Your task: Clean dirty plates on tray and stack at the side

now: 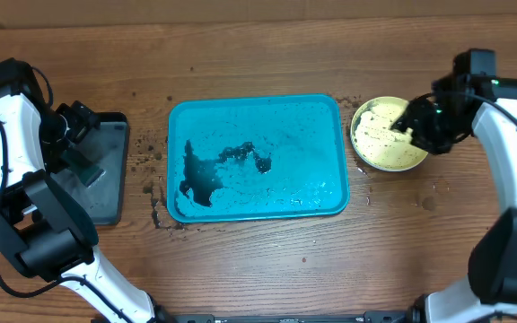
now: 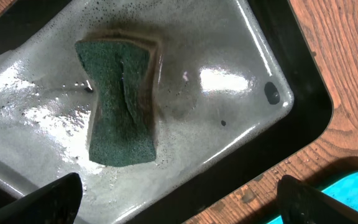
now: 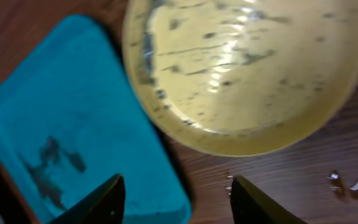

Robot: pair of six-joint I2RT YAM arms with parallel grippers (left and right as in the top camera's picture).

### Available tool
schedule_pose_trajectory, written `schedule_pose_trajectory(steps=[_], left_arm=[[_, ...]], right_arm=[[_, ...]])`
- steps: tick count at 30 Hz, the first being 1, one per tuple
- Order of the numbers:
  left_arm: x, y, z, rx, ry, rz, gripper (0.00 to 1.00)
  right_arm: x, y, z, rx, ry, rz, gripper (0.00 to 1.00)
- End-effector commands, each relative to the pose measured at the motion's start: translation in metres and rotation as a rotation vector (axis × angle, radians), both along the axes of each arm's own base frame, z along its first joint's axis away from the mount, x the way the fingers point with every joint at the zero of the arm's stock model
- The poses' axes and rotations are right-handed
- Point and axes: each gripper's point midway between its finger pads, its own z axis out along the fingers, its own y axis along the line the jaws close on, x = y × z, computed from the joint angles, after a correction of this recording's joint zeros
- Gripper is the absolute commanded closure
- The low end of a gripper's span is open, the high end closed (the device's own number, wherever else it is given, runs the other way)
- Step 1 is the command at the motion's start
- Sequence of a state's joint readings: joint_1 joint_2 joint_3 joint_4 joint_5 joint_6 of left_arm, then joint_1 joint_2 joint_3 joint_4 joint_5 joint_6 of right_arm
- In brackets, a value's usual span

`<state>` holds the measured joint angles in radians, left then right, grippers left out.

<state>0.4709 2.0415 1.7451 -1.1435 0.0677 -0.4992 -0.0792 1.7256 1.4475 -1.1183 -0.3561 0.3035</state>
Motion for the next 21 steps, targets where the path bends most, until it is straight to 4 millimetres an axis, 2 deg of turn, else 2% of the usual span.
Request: schedule_pose_trajectory(steps=[1,3,4,7,12,16,21], left_arm=[[-0.001,-0.004,-0.004,-0.009,0.01,-0.004,0.0],[-0.001,-0.004,-0.004,-0.009,0.01,-0.005,0.0],[-0.001,-0.004,-0.004,-0.009,0.01,-0.005,0.0],[-0.001,-0.004,-0.004,-0.009,0.01,-0.004,0.0],[-0.001,-0.004,-0.004,-0.009,0.01,-0.004,0.0],[-0.001,-0.004,-0.004,-0.009,0.01,-0.004,0.0],[-0.001,-0.004,-0.004,-0.009,0.01,-0.004,0.0]], right_arm=[[-0.006,0.048,0.049,0.05,-0.143,0.148,0.25],[-0.013,0.062,0.056,0.025,-0.165,0.192,0.02],[-0.018,0.067,0.06,0.009,-0.175,0.211,0.0],[-0.035,0.075,0.076,-0.033,-0.206,0.244,0.0],[-0.072,0.063,0.101,-0.08,-0.215,0.233,0.0],[-0.111,0.052,0.11,-0.11,-0.164,0.227,0.0],[-0.14,0.047,0.106,-0.113,-0.074,0.232,0.0]])
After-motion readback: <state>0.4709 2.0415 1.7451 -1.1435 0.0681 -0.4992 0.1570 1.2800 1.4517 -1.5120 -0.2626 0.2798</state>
